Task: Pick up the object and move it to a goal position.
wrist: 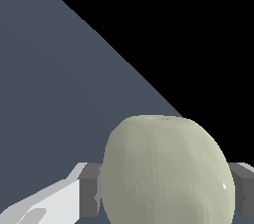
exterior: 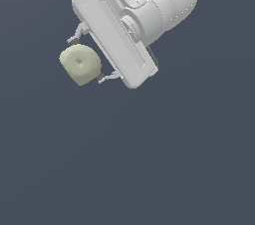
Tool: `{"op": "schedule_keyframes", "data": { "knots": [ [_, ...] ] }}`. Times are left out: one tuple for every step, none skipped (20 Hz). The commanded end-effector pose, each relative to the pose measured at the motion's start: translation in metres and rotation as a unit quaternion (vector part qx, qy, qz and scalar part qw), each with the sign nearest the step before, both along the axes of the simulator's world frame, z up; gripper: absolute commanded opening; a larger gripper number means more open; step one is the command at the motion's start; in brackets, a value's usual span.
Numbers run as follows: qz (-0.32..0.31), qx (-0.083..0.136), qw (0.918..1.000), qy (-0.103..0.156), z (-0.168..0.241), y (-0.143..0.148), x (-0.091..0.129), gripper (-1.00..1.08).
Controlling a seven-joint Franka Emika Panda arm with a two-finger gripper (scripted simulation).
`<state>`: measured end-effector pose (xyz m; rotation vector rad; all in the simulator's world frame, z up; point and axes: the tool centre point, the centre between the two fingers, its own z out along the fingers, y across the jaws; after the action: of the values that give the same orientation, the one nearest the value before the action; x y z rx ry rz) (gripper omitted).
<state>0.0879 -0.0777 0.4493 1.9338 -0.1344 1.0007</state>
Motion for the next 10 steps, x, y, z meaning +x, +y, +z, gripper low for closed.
{"op": "schedule_keyframes", "data": {
  "knots": [
    [-0.016,-0.013,0.9995,-0.024,0.017,0.005,-0.003,-1.00],
    [-0.022,-0.018,0.9991,-0.032,0.023,0.006,-0.004,-1.00],
    [-0.027,-0.022,0.9986,-0.039,0.028,0.008,-0.006,-1.00],
    [-0.033,-0.026,0.9981,-0.046,0.033,0.010,-0.007,-1.00],
    [-0.037,-0.030,0.9975,-0.052,0.037,0.011,-0.008,-1.00],
    [-0.041,-0.033,0.9969,-0.057,0.041,0.012,-0.009,-1.00],
    [-0.045,-0.036,0.9964,-0.062,0.044,0.013,-0.010,-1.00],
    [-0.048,-0.038,0.9959,-0.066,0.047,0.014,-0.011,-1.00],
    [-0.051,-0.040,0.9955,-0.069,0.049,0.015,-0.011,-1.00],
    [-0.053,-0.042,0.9951,-0.072,0.051,0.015,-0.012,-1.00]
  ]
}}
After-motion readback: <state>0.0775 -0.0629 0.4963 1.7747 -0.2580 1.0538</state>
